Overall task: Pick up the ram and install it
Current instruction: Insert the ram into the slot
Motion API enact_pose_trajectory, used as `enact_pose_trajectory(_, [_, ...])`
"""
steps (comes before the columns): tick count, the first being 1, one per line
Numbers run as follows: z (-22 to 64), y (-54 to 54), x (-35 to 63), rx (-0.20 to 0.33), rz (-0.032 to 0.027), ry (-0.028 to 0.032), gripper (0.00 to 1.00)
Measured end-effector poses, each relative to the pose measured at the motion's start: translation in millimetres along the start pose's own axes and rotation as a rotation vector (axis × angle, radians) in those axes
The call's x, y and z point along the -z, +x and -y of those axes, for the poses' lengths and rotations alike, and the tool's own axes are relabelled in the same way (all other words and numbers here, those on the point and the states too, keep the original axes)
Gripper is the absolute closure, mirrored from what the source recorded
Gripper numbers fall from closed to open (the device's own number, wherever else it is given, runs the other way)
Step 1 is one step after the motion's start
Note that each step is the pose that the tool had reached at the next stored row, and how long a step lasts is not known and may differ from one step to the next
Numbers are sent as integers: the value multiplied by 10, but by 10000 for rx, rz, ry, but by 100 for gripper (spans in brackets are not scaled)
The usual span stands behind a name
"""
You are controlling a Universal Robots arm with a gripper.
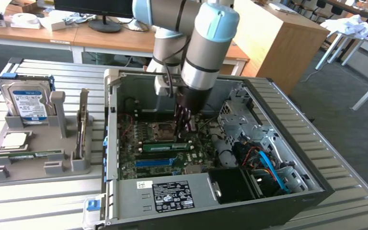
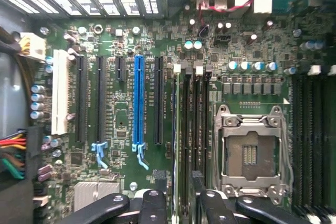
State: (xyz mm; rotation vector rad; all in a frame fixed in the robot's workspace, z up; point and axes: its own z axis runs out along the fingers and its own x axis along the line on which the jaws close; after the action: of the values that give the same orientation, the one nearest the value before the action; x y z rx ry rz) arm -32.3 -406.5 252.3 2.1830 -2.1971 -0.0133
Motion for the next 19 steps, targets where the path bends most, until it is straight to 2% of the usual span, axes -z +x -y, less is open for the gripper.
enact_pose_trajectory(19, [-24, 17, 658, 1, 0, 0, 69])
